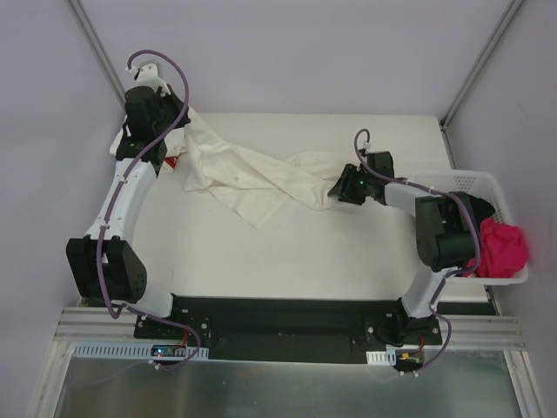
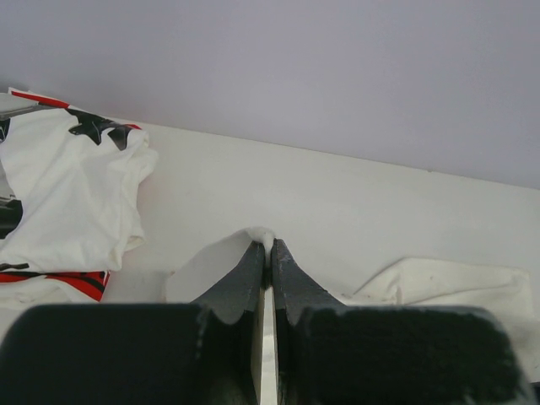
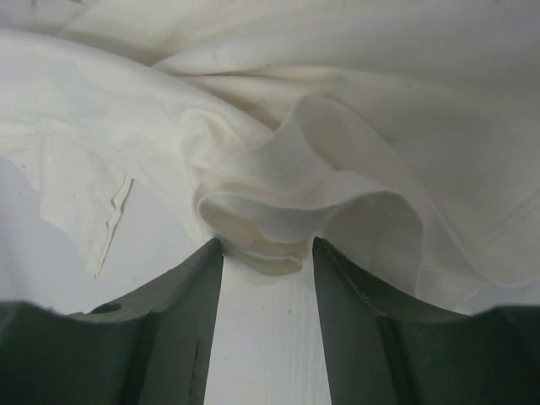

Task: Fold and stack the t-shirts
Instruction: Flatten out the tshirt

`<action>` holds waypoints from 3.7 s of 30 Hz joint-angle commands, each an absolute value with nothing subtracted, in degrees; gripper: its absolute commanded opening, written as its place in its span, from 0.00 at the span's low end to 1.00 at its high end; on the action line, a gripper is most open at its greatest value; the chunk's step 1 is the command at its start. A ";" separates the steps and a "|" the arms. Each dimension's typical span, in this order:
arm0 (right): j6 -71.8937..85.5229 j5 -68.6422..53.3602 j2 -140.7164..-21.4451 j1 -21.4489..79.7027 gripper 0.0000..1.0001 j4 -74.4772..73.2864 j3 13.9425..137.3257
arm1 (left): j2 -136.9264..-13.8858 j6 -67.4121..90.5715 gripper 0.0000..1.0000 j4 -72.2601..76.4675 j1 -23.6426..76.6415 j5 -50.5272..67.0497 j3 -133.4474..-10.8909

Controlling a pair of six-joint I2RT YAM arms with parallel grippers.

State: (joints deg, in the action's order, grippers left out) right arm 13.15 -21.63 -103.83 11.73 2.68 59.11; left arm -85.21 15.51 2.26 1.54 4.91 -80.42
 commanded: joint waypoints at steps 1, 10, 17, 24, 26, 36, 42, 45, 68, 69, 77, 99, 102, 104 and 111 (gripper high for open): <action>14.50 -24.43 -103.89 11.95 0.50 7.46 58.54 | -85.16 14.06 0.00 3.78 1.93 4.66 -83.14; 19.42 -29.09 -104.24 12.48 0.45 14.85 54.49 | -85.87 14.24 0.00 3.78 2.02 4.92 -83.49; 19.52 -29.80 -103.80 12.66 0.44 16.70 51.24 | -86.04 13.54 0.00 3.52 2.37 4.66 -84.46; 18.37 -29.44 -101.17 11.60 0.43 16.61 47.29 | -86.49 12.66 0.00 2.37 2.55 4.40 -85.60; 18.02 -29.18 -99.42 11.08 0.43 16.61 45.01 | -86.40 12.31 0.00 2.20 2.55 4.22 -85.87; 16.61 -27.86 -93.25 9.84 0.42 16.52 38.76 | -86.66 12.30 0.00 2.11 3.34 4.40 -86.22; 16.70 -27.77 -94.66 9.84 0.41 18.54 39.55 | -86.49 12.22 0.00 2.11 3.60 4.04 -85.96; 16.26 -27.16 -95.89 9.84 0.41 19.42 40.25 | -86.48 12.22 0.00 2.11 3.60 4.22 -86.04; 19.16 -29.62 -99.93 10.28 0.37 23.91 39.38 | -87.45 11.95 0.00 2.11 3.69 3.96 -86.57; 19.33 -29.71 -99.67 10.20 0.37 23.99 38.77 | -87.36 11.87 0.00 2.11 3.69 3.96 -86.57; 19.86 -30.24 -95.89 10.63 0.35 24.43 34.20 | -87.36 11.51 0.00 2.11 3.87 3.60 -86.57; 20.21 -29.09 -98.88 11.34 0.34 27.07 35.07 | -87.28 11.08 0.00 2.11 4.39 3.43 -86.66; 20.48 -29.09 -99.58 11.60 0.32 27.25 35.59 | -87.45 11.16 0.00 2.11 4.39 3.34 -86.66; 20.39 -29.18 -99.67 11.60 0.30 27.25 35.60 | -87.45 10.99 0.00 2.11 4.39 3.34 -86.66; 20.21 -28.74 -99.58 11.51 0.23 27.16 35.51 | -87.89 11.25 0.00 2.11 4.48 3.69 -86.66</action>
State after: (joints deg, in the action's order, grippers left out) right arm 21.04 -30.52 -98.24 11.11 29.28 35.46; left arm -88.09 12.38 0.12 3.84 3.97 -84.29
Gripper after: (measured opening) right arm 0.244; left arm 0.009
